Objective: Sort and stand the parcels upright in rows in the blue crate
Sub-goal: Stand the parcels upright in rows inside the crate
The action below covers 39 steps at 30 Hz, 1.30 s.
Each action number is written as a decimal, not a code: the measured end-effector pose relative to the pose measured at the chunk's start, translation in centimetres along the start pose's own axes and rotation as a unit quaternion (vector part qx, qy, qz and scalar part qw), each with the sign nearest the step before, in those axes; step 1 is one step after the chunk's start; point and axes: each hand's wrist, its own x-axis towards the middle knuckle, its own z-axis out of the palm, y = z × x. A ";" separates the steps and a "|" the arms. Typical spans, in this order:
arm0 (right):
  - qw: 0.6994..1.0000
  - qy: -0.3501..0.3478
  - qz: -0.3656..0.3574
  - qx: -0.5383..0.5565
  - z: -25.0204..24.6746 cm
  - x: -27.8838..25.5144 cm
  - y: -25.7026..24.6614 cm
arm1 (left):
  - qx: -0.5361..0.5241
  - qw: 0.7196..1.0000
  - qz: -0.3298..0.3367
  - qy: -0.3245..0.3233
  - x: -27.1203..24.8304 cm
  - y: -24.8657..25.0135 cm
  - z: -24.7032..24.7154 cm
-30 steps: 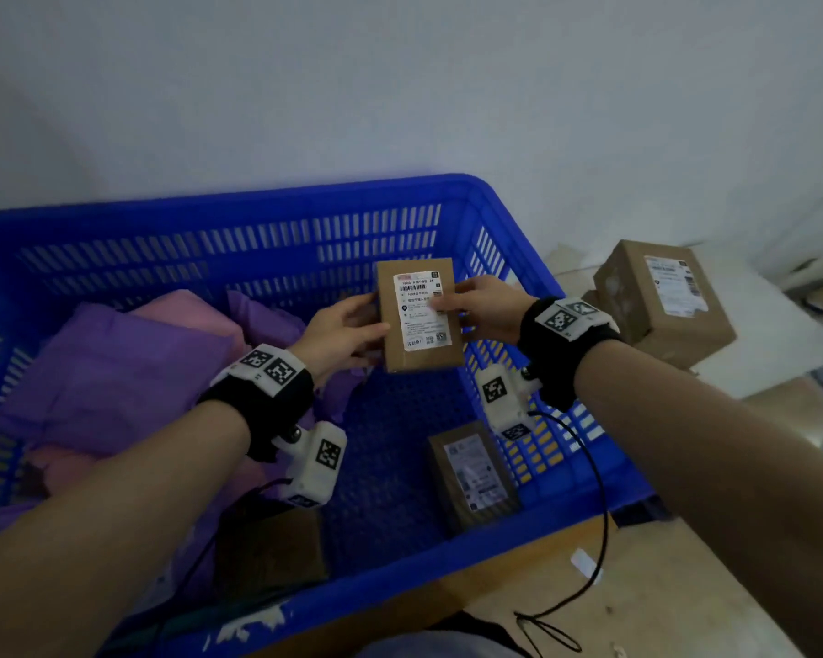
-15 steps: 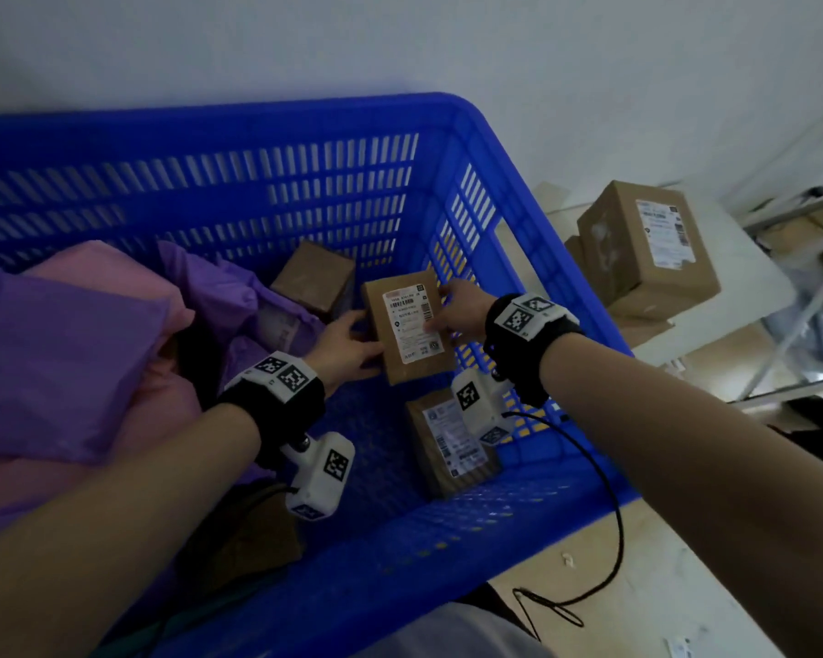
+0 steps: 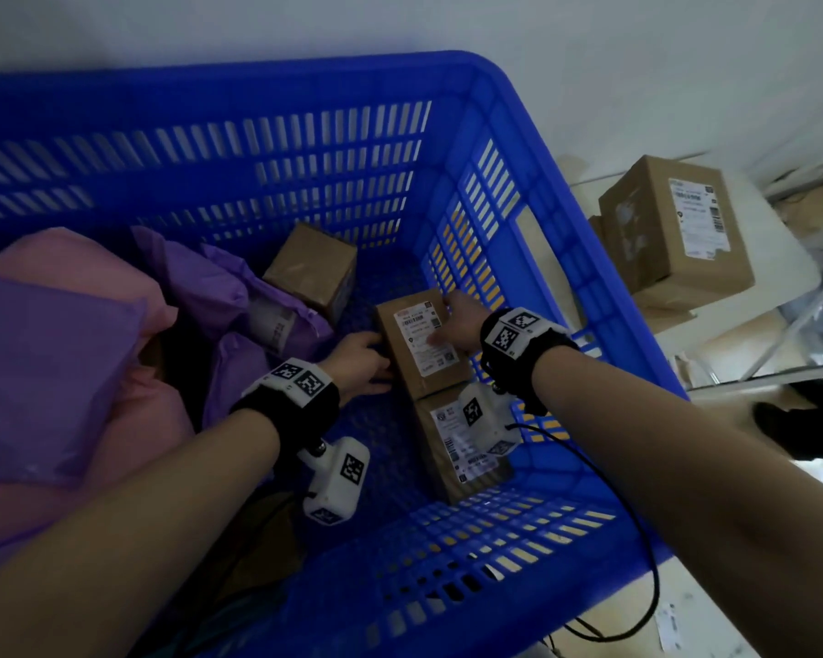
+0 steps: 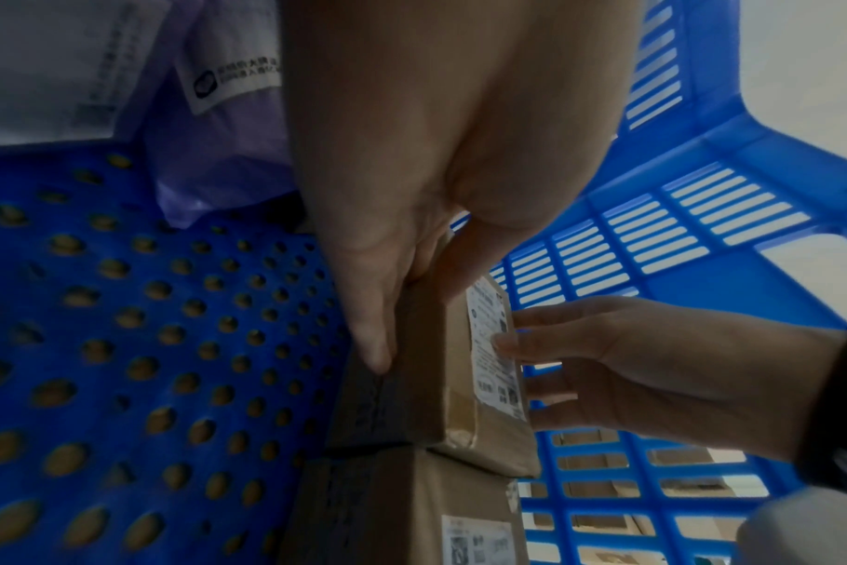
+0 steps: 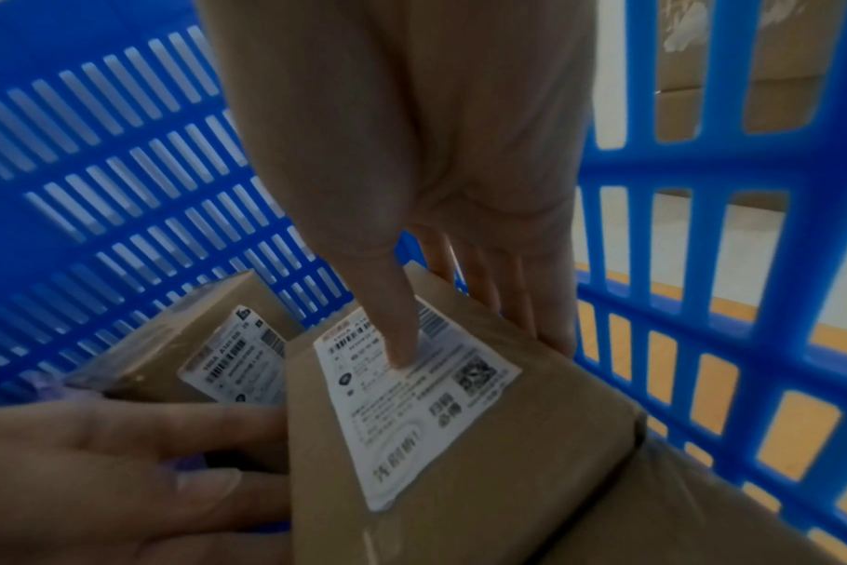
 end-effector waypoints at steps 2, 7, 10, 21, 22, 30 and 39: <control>1.000 0.000 0.000 -0.022 0.1 0.3 0.0 | 0.003 1.000 -0.005 -0.002 0.2 -0.2 0.2; 0.998 0.001 0.004 -0.057 0.4 0.7 0.3 | 0.006 1.000 -0.010 -0.017 0.7 -0.6 0.6; 0.996 0.005 0.001 -0.084 0.9 0.8 0.7 | 0.008 1.000 -0.010 -0.018 0.6 -0.8 0.6; 0.992 0.020 -0.039 -0.118 -0.1 -0.4 0.0 | 0.118 0.987 0.111 0.015 -1.5 0.3 -0.5; 0.991 0.025 -0.048 -0.124 -0.3 -0.5 -0.3 | 0.138 0.980 0.142 0.026 -1.9 0.7 -0.8; 0.971 0.086 -0.184 -0.124 -1.2 -0.7 -5.4 | 0.321 0.878 0.307 0.177 -4.6 2.9 -5.7; 0.942 0.029 -0.288 -0.173 1.1 1.8 -10.9 | 0.536 0.778 0.190 0.266 -3.1 4.1 -7.9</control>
